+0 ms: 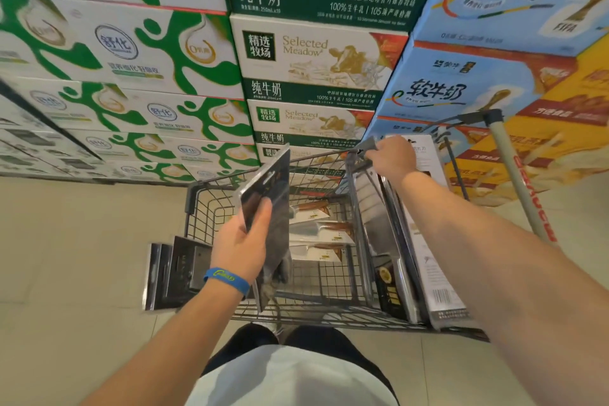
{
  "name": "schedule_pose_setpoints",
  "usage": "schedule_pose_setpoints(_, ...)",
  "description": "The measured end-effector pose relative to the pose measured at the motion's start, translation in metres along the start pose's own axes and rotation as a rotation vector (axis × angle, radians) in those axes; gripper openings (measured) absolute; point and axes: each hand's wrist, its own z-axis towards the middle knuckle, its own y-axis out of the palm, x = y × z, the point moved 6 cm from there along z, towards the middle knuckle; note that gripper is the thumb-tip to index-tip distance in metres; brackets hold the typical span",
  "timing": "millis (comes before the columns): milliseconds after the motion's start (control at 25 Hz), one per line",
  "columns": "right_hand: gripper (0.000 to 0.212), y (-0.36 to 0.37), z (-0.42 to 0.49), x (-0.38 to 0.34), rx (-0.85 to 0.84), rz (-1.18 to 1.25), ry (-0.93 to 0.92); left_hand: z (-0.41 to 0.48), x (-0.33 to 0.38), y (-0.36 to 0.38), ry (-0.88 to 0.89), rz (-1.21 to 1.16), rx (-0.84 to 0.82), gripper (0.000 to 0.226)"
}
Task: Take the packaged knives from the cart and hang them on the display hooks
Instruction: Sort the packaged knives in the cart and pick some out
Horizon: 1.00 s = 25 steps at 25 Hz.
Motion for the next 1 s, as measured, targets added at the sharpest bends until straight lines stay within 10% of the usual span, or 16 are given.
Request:
schedule_pose_setpoints(440, 0.013, -0.191, -0.113, -0.038, 0.538, 0.746, -0.301, 0.025, 0.0, 0.014, 0.078, 0.304, -0.147, 0.047)
schedule_pose_setpoints(720, 0.01, -0.247, -0.144, -0.125, 0.15, 1.157, -0.713, 0.037, -0.011, 0.005, -0.109, 0.178, -0.133, 0.058)
schedule_pose_setpoints(1000, 0.021, -0.179, -0.15, -0.174, -0.31, 1.379, -0.686, 0.045, -0.018, -0.017, -0.208, -0.085, -0.204, 0.039)
